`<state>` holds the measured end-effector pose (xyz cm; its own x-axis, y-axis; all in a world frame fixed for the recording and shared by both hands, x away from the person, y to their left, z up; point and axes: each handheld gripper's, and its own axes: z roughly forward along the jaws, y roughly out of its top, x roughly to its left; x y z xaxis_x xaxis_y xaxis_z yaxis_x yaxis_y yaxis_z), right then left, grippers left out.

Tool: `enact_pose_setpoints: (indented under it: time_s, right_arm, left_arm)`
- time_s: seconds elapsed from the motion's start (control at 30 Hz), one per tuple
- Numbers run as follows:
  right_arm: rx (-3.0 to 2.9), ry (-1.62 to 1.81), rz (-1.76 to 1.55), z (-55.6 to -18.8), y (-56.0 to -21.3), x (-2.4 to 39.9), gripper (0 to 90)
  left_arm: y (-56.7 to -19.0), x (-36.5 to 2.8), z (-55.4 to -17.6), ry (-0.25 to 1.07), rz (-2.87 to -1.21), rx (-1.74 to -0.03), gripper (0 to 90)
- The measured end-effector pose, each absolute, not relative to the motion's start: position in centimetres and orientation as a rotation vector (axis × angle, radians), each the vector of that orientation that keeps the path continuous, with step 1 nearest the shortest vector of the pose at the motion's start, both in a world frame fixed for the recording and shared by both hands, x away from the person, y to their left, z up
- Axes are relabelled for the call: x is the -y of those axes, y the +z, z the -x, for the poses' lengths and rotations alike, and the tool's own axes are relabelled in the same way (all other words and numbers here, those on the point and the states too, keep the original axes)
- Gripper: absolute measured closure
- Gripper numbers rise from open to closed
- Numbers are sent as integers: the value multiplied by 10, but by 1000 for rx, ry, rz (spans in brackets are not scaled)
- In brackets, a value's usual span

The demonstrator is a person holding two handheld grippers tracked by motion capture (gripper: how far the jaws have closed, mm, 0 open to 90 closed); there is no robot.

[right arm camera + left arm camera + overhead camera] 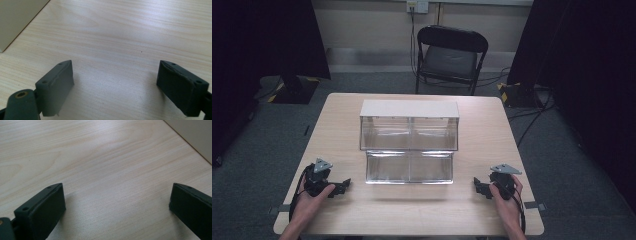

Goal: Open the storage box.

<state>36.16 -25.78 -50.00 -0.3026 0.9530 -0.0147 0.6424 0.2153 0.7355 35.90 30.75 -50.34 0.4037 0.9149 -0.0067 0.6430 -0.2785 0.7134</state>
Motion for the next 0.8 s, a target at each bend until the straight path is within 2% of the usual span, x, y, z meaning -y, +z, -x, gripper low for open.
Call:
enact_pose_setpoints:
  time_s: [0.3,0.43,0.8]
  right_arm:
    - [-2025,875,-1472,-362,-500,258,133]
    - [-2025,875,-1472,-362,-500,258,133]
    - [-2025,875,-1472,-362,-500,258,130]
  left_arm:
    - [-503,-308,-357,546,-2009,-1324,23]
    - [-500,-309,-355,538,-1975,-1337,162]
    - [-489,-301,-347,533,-1969,-1259,170]
